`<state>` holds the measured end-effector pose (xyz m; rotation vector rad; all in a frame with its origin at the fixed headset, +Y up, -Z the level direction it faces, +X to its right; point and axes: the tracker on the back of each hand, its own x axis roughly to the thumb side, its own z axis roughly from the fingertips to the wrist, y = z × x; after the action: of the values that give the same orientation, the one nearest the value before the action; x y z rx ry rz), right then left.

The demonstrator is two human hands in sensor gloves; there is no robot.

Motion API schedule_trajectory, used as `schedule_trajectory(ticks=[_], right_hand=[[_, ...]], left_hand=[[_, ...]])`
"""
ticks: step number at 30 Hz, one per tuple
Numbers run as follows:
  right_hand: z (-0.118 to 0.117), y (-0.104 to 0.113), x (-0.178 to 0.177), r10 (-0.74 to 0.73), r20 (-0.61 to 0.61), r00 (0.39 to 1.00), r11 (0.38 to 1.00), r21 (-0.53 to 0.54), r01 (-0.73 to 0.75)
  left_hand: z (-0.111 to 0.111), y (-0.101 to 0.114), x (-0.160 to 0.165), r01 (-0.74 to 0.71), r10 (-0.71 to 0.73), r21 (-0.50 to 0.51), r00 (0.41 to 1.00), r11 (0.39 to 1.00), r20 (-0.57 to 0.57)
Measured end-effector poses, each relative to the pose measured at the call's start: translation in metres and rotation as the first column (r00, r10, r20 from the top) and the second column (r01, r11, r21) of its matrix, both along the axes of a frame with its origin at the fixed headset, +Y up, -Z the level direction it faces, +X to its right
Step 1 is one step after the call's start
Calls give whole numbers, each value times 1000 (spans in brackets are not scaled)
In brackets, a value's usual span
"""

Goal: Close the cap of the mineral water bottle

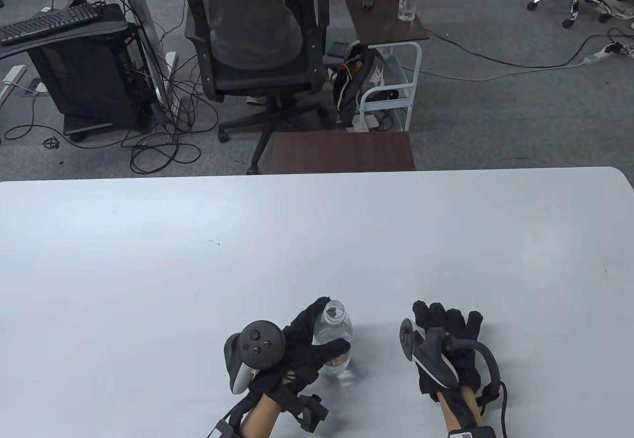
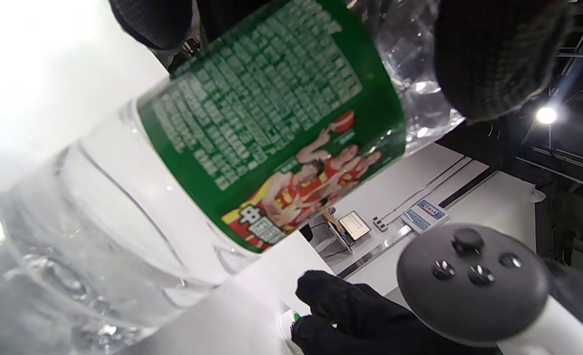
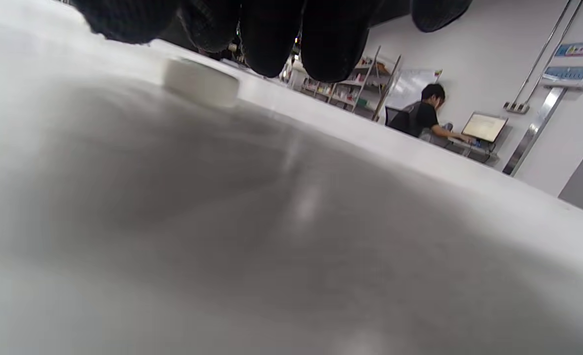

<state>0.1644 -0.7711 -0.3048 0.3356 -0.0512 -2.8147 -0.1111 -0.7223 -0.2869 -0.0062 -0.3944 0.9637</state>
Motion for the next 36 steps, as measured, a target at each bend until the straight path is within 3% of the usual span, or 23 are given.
schedule_trajectory(ticks=[3, 6, 10, 12, 15, 20, 25, 29, 36], right_hand=[[-3, -3, -8, -2, 17, 1000, 997, -78, 3], [-3, -2, -13, 28, -11, 1000, 998, -54, -29], [-1, 6, -11, -40, -39, 998, 997, -61, 38], [5, 27, -8, -159, -75, 984, 987, 11, 160], [25, 74, -14, -368, -211, 906, 905, 145, 401], [58, 135, -48, -461, -364, 809, 813, 193, 550], [83, 174, -74, -464, -462, 756, 760, 231, 608], [86, 182, -92, -420, -471, 776, 785, 240, 571], [76, 176, -108, -393, -489, 779, 817, 203, 540]], left_hand=[[0, 0, 0, -9, 9, -8, 1000, 1000, -1], [0, 0, 0, -6, 6, -9, 1000, 1000, 2], [0, 0, 0, -8, 8, -11, 1000, 1000, 0], [0, 0, 0, -9, 9, -12, 1000, 1000, 0], [-1, 0, 0, -8, 8, -15, 1000, 1000, 2], [0, 0, 0, -13, 13, -17, 1000, 1000, 1], [-1, 0, 0, -12, 12, -20, 1000, 1000, 1], [-1, 0, 0, -11, 11, -23, 1000, 1000, 4], [-1, 0, 0, -8, 8, -25, 1000, 1000, 4]])
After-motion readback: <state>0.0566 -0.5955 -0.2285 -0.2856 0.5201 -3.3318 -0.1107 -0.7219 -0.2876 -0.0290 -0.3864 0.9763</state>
